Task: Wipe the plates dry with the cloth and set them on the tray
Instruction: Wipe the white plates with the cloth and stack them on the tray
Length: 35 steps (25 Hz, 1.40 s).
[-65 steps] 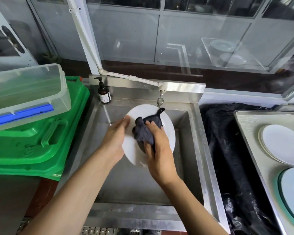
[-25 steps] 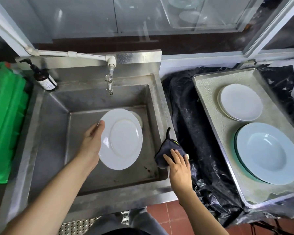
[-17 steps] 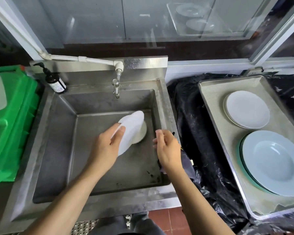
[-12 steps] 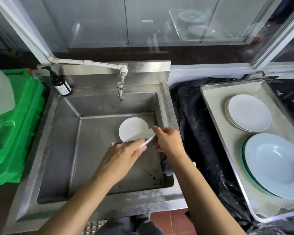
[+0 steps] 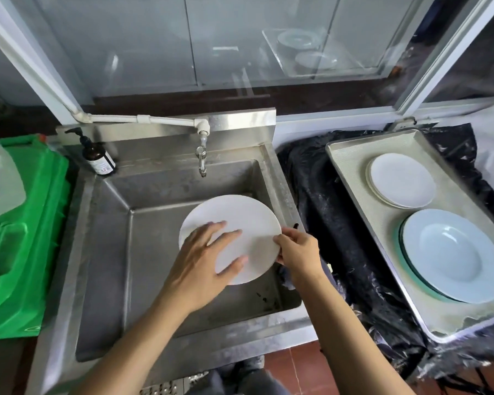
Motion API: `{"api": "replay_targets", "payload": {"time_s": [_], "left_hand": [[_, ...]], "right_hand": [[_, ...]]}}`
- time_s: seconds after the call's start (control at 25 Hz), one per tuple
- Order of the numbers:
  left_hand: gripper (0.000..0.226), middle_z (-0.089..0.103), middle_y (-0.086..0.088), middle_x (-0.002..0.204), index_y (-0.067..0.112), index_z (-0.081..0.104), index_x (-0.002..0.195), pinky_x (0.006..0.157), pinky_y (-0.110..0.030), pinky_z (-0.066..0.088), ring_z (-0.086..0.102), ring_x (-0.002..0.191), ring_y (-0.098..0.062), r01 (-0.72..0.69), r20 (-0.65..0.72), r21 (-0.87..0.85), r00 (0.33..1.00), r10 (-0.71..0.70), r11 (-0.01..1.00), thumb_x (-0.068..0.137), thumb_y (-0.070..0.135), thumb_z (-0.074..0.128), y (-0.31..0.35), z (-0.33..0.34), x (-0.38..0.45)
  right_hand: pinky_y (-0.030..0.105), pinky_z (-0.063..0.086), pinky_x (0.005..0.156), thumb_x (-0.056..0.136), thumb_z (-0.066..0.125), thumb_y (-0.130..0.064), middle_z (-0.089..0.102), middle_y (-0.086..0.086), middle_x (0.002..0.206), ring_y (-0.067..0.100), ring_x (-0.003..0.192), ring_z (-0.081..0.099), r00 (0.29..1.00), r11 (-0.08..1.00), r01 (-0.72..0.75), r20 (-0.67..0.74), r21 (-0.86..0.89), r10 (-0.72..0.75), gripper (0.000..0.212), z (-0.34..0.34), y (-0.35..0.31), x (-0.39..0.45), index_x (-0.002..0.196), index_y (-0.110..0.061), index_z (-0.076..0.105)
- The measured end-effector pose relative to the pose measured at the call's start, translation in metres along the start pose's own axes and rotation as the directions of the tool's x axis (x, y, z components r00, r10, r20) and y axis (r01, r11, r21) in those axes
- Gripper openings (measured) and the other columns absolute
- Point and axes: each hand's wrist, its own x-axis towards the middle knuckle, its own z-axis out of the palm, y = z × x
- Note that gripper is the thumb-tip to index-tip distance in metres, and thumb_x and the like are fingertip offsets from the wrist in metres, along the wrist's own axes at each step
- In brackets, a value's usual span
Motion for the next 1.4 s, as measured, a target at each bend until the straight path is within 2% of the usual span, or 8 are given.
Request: {"api": "replay_targets", "payload": {"time_s": [0.12, 0.28, 0.52, 0.76, 0.88, 1.08, 1.28, 1.4], "left_hand": [[0.047, 0.048, -0.005, 0.148, 0.027, 0.05, 0.144, 0.11, -0.042, 0.036, 0.042, 0.136, -0.029, 0.297, -0.142, -0.167, 0.936, -0.321, 0.94, 0.098, 0.037, 0.055, -0.013, -0.011, 0.022], [0.025, 0.066, 0.008, 0.116, 0.029, 0.061, 0.121, 0.08, -0.03, 0.041, 0.059, 0.106, -0.017, 0.433, 0.004, -0.549, 0.856, -0.517, 0.714, 0.096, 0.025, 0.057, 0.0, -0.011, 0.047], [0.022, 0.073, 0.013, 0.084, 0.038, 0.07, 0.077, 0.063, -0.028, 0.053, 0.066, 0.079, -0.014, 0.44, 0.115, -0.702, 0.846, -0.521, 0.561, 0.09, 0.028, 0.056, 0.062, 0.018, 0.097], [0.022, 0.077, 0.015, 0.089, 0.038, 0.072, 0.09, 0.083, -0.045, 0.06, 0.071, 0.095, -0.017, 0.475, 0.219, -0.735, 0.842, -0.493, 0.484, 0.075, 0.038, 0.056, 0.146, 0.076, 0.162], [0.018, 0.077, 0.013, 0.086, 0.038, 0.073, 0.086, 0.069, -0.036, 0.061, 0.073, 0.089, -0.015, 0.493, 0.265, -0.742, 0.838, -0.477, 0.454, 0.086, 0.028, 0.058, 0.186, 0.114, 0.199], [0.031, 0.075, 0.013, 0.07, 0.025, 0.073, 0.074, 0.049, -0.022, 0.054, 0.071, 0.066, -0.001, 0.556, 0.339, -0.726, 0.801, -0.493, 0.404, 0.096, 0.011, 0.054, 0.236, 0.174, 0.259], [0.02, 0.072, 0.002, 0.081, 0.019, 0.07, 0.085, 0.06, -0.032, 0.058, 0.069, 0.078, -0.015, 0.556, 0.335, -0.713, 0.806, -0.488, 0.428, 0.094, 0.013, 0.053, 0.27, 0.222, 0.321], [0.024, 0.073, -0.005, 0.096, 0.023, 0.066, 0.081, 0.069, -0.037, 0.06, 0.07, 0.094, -0.023, 0.546, 0.339, -0.705, 0.82, -0.461, 0.453, 0.094, 0.012, 0.049, 0.28, 0.244, 0.35]], "right_hand": [[0.025, 0.059, 0.055, 0.092, 0.063, -0.001, 0.073, -0.007, 0.065, 0.005, 0.056, 0.066, 0.999, 0.992, -0.001, -0.048, 0.126, 0.007, 0.033, -0.011, -0.004, -0.002, 0.074, -0.025, 0.077], [0.031, 0.061, 0.067, 0.093, 0.064, -0.003, 0.075, -0.009, 0.069, 0.012, 0.067, 0.066, 0.997, 0.986, 0.009, -0.079, 0.163, 0.004, 0.03, -0.039, -0.013, 0.002, 0.08, -0.026, 0.079], [0.041, 0.056, 0.078, 0.072, 0.074, -0.021, 0.073, 0.0, 0.074, 0.021, 0.076, 0.066, 0.987, 0.973, 0.038, -0.16, 0.227, -0.002, 0.009, -0.114, -0.023, 0.037, 0.081, -0.022, 0.076], [0.043, 0.055, 0.082, 0.084, 0.072, -0.016, 0.072, 0.004, 0.087, 0.023, 0.081, 0.064, 0.963, 0.949, 0.003, -0.258, 0.315, 0.082, 0.007, -0.213, -0.025, 0.103, 0.09, -0.019, 0.075], [0.043, 0.053, 0.079, 0.086, 0.068, -0.014, 0.072, 0.004, 0.084, 0.023, 0.08, 0.06, 0.96, 0.945, 0.0, -0.266, 0.326, 0.092, 0.013, -0.264, -0.022, 0.138, 0.092, -0.017, 0.078], [0.048, 0.053, 0.1, 0.088, 0.064, -0.011, 0.074, 0.012, 0.109, 0.025, 0.098, 0.064, 0.929, 0.942, -0.019, -0.341, 0.336, 0.141, 0.02, -0.333, -0.018, 0.202, 0.102, -0.015, 0.078], [0.038, 0.046, 0.078, 0.092, 0.065, -0.015, 0.056, -0.004, 0.07, 0.018, 0.069, 0.052, 0.907, 0.964, -0.015, -0.402, 0.264, 0.124, 0.027, -0.377, -0.017, 0.271, 0.067, -0.026, 0.064], [0.023, 0.044, 0.06, 0.093, 0.064, -0.013, 0.053, -0.006, 0.065, 0.014, 0.06, 0.047, 0.892, 0.968, -0.019, -0.434, 0.251, 0.13, 0.028, -0.391, -0.018, 0.306, 0.067, -0.026, 0.064]]}}
